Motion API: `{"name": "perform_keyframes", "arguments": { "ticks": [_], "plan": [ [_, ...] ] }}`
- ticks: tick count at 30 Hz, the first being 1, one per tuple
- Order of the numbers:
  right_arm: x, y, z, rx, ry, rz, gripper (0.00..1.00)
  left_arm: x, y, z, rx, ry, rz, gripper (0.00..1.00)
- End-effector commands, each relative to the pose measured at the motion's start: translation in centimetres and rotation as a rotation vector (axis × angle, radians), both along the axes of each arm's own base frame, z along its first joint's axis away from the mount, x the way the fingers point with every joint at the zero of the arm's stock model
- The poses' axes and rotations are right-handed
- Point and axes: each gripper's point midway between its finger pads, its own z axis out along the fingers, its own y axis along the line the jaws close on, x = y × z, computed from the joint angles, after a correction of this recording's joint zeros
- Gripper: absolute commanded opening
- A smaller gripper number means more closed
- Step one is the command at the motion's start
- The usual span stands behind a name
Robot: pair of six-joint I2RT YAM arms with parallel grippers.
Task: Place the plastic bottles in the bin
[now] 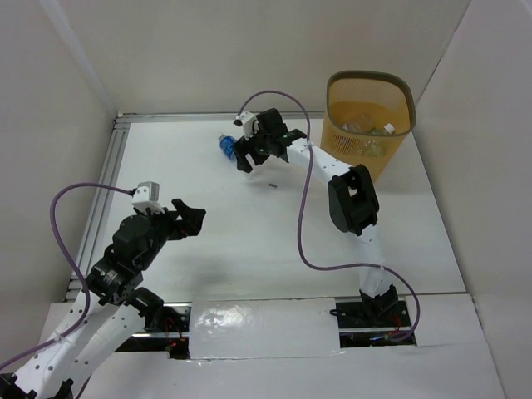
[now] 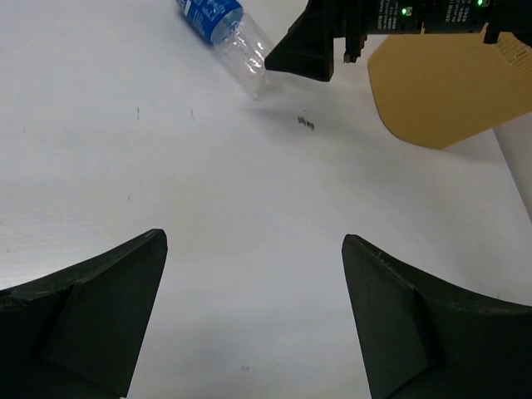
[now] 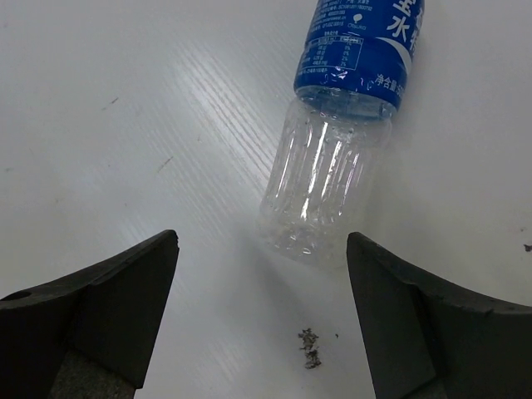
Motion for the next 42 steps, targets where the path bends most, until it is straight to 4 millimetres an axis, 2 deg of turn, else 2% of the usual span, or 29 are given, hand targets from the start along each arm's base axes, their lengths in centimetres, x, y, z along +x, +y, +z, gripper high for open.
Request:
{"name": "perform_keyframes", "arguments": {
  "ticks": [1, 4, 6, 8, 11, 13, 15, 16, 18, 19, 20, 21, 23, 24, 25, 26, 27, 29, 30, 31, 33, 34, 35, 36, 37, 39, 40, 41, 42],
  "plan": [
    [1.0, 1.6, 0.9, 0.042, -0.013, -0.044, 0.89, -0.3, 0.4, -0.2, -0.023, 0.016, 0.025, 0.99],
    [2.0, 1.4, -1.0, 0.02, -0.012, -0.09, 0.91, -0.4, 0.2, -0.2, -0.034, 0.019, 0.018, 0.99],
    [2.5, 1.7, -1.5, 0.012, -0.028, -0.115, 0.93, -0.4, 0.0, -0.5, -0.031, 0.03, 0.01, 0.99],
    [2.8, 1.7, -3.5, -0.007, -0.012, -0.123, 1.0, -0.4, -0.1, -0.9, -0.024, 0.048, 0.001, 0.99],
    [3.4, 1.5, -5.4, -0.039, -0.019, -0.131, 1.0, -0.4, -0.4, -0.7, -0.035, 0.052, -0.007, 0.98],
    [3.7, 1.4, -5.8, -0.048, -0.03, -0.133, 1.0, -0.3, -0.4, -0.9, -0.03, 0.061, -0.007, 0.98],
    [3.8, 1.5, -6.3, -0.053, -0.034, -0.128, 0.94, -0.2, -0.5, -1.1, -0.026, 0.069, -0.006, 0.98],
    [3.8, 1.8, -6.1, -0.04, -0.036, -0.116, 0.84, -0.3, -0.5, -1.1, -0.034, 0.072, -0.004, 0.98],
    [3.6, 1.1, -6.5, -0.043, -0.022, -0.118, 0.73, -0.3, -0.5, -1.1, -0.034, 0.072, -0.004, 0.98],
    [3.5, 1.6, -5.4, -0.019, -0.036, -0.09, 0.67, -0.2, -0.5, -1.3, -0.03, 0.08, -0.004, 0.98],
    [3.7, 1.0, -4.7, -0.009, -0.038, -0.094, 0.57, -0.2, -0.5, -1.3, -0.03, 0.08, -0.004, 0.98],
    [3.4, 1.0, -4.6, -0.006, -0.032, -0.086, 0.51, -0.1, -0.8, -1.8, -0.027, 0.091, -0.012, 0.98],
    [3.2, 0.9, -3.5, 0.018, -0.031, -0.07, 0.43, 0.1, -1.1, -1.6, -0.035, 0.082, -0.021, 0.98],
    [2.9, 1.0, -2.2, 0.033, -0.038, -0.059, 0.36, 0.3, -1.2, -1.2, -0.042, 0.068, -0.022, 0.98],
    [3.0, 0.6, -1.5, 0.039, -0.043, -0.052, 0.32, 0.3, -1.3, -1.9, -0.034, 0.088, -0.03, 0.98],
    [2.4, 0.9, -0.6, 0.061, -0.033, -0.021, 0.29, 0.5, -1.5, -2.0, -0.034, 0.089, -0.03, 0.98],
    [2.2, 0.4, 1.4, 0.074, -0.051, -0.006, 0.25, 0.5, -1.5, -2.0, -0.026, 0.086, -0.033, 0.98],
    [0.8, 0.5, 3.5, 0.11, -0.056, 0.086, 0.21, 0.7, -1.7, -2.2, -0.029, 0.085, -0.041, 0.98],
    [0.3, 0.1, 6.4, 0.136, -0.093, 0.112, 0.18, 0.8, -2.0, -2.2, -0.032, 0.085, -0.05, 0.98],
    [-0.8, 0.1, 7.2, 0.143, -0.086, 0.151, 0.18, 0.9, -2.0, -2.5, -0.023, 0.083, -0.053, 0.98],
    [-1.9, -0.7, 10.5, 0.178, -0.138, 0.235, 0.13, 1.2, -2.3, -2.6, -0.03, 0.076, -0.063, 0.98],
    [-3.2, -1.0, 13.7, 0.201, -0.184, 0.27, 0.13, 1.2, -2.6, -3.1, -0.029, 0.085, -0.073, 0.98],
    [-3.1, -2.3, 15.3, 0.208, -0.231, 0.291, 0.12, 1.3, -2.8, -3.7, -0.026, 0.098, -0.083, 0.98],
    [-3.8, -2.5, 17.2, 0.233, -0.263, 0.325, 0.11, 1.6, -3.0, -3.3, -0.034, 0.082, -0.084, 0.98],
    [-4.8, -3.0, 20.2, 0.25, -0.319, 0.328, 0.11, 1.7, -3.3, -3.3, -0.039, 0.081, -0.097, 0.98],
    [-4.9, -4.9, 23.2, 0.262, -0.392, 0.312, 0.11, 2.0, -3.7, -4.0, -0.026, 0.095, -0.111, 0.98],
    [-5.3, -5.9, 25.9, 0.267, -0.459, 0.291, 0.11, 2.2, -4.0, -3.8, -0.034, 0.084, -0.122, 0.98],
    [-5.0, -6.8, 27.5, 0.269, -0.514, 0.265, 0.11, 2.4, -4.1, -3.8, -0.035, 0.082, -0.122, 0.98],
    [-4.3, -8.4, 28.7, 0.273, -0.536, 0.207, 0.11, 2.5, -4.4, -4.2, -0.023, 0.091, -0.135, 0.98]
  ]
}}
